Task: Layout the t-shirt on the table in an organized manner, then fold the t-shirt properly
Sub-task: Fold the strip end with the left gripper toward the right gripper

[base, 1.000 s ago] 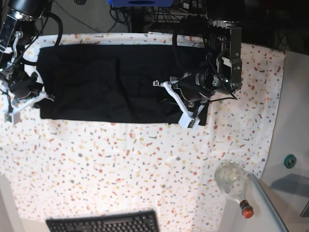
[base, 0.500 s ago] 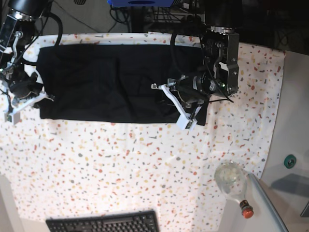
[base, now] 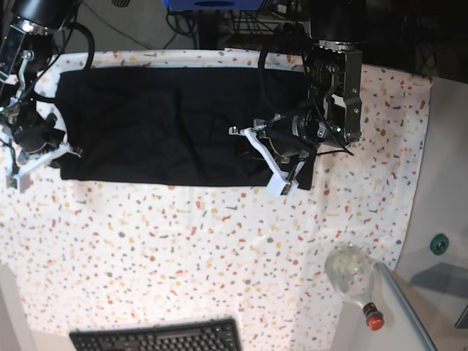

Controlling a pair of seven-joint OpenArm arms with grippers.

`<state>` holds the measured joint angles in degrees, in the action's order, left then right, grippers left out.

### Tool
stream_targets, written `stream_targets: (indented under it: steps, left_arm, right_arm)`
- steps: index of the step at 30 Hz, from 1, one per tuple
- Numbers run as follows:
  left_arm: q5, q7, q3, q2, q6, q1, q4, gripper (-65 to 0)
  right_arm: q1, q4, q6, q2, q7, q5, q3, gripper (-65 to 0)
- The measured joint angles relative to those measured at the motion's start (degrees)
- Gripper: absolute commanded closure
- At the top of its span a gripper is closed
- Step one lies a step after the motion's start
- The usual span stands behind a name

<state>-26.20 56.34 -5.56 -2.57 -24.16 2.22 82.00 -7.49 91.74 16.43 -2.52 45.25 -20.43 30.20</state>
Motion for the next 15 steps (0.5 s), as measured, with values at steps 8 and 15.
stream_targets:
  steps: [8,15]
  left_arm:
    - [0.07,-0.09,1.25,0.31,0.09,-0.04,0.0,0.0]
    - [-0.07,0.0,5.2,0.35,0.15,-0.15,0.02,-20.6]
  right_arm:
    - [-0.02,0.0,-0.02,0.04,0.0,0.0,0.0,0.0]
    - [0.0,0.0,0.0,0.17,0.0,0.0,0.0,0.0]
